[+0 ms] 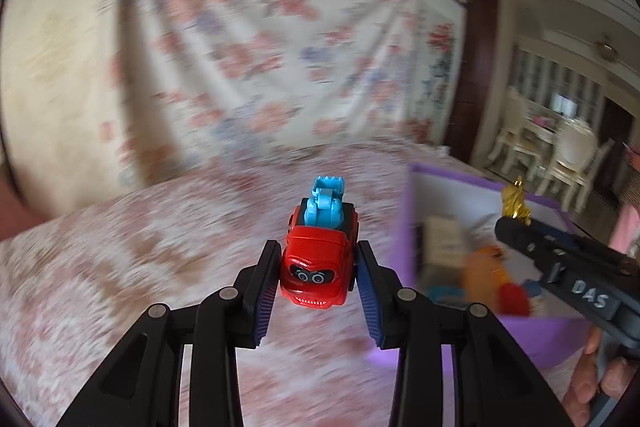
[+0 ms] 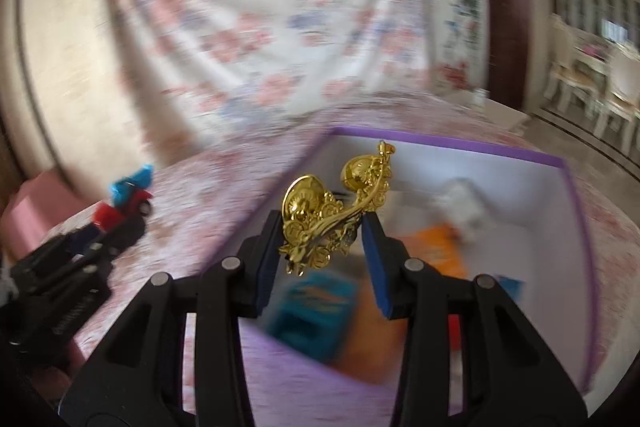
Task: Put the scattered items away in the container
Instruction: 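Carry the toy truck and gold ornament over the purple box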
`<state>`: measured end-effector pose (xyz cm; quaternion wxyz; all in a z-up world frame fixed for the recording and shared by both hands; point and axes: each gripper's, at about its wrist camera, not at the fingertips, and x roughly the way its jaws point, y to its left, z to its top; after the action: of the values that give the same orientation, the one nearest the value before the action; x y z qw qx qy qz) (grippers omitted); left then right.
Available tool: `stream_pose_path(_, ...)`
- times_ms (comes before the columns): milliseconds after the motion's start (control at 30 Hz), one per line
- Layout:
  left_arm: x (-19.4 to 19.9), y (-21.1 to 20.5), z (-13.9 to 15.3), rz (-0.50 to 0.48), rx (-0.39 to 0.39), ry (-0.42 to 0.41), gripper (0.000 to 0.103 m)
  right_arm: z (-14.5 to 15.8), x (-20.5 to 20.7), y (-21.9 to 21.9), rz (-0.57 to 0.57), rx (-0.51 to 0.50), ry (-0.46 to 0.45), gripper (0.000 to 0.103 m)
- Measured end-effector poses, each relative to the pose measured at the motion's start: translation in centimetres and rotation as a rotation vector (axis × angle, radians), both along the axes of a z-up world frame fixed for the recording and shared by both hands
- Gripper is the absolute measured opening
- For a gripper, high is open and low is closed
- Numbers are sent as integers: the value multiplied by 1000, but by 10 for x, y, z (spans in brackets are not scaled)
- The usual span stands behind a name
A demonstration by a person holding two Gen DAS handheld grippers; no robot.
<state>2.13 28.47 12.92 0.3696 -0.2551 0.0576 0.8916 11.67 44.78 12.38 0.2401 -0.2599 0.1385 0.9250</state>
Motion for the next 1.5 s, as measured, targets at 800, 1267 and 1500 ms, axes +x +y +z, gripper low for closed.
stream_pose_path(800, 19, 154, -10, -284, -61, -101, 38, -13, 33, 87, -201, -36, -99, 43)
stream_pose_path(1267, 10, 173, -16, -297, -81, -122, 38, -19, 33, 101, -209, -86, -116, 43)
stream_pose_path(1500, 12, 176, -18, -304, -117, -124, 38, -21, 32, 102, -201, -101, -123, 43)
